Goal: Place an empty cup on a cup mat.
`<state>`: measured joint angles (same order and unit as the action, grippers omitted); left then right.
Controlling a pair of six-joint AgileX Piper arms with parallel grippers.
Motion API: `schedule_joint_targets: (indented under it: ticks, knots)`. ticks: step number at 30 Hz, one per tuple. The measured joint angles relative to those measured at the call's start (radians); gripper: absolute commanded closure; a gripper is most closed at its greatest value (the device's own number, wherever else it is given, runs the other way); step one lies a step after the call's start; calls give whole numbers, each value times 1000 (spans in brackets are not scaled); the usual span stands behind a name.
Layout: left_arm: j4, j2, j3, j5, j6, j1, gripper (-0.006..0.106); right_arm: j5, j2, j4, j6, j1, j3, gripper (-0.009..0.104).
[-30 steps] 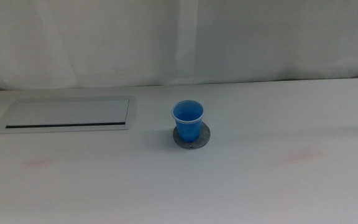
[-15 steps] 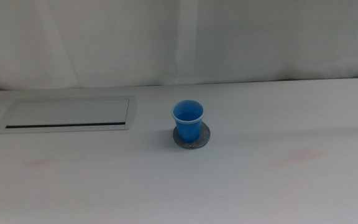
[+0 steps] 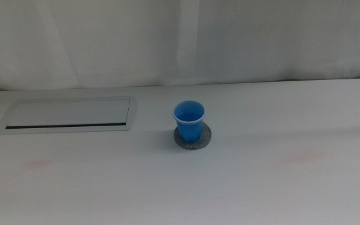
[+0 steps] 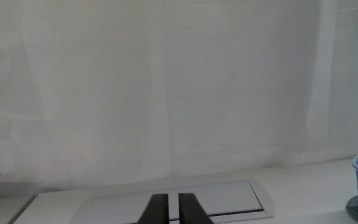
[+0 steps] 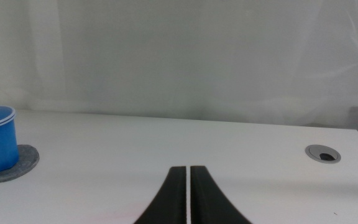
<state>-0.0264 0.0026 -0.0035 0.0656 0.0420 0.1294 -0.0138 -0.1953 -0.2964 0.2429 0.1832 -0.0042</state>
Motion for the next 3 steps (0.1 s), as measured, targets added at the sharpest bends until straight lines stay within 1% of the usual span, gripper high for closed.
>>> schedule_joint_targets:
  ticks: [3]
  knots:
    - [0,0,0,0,0,0,103,6,0,0,0,0,0,98]
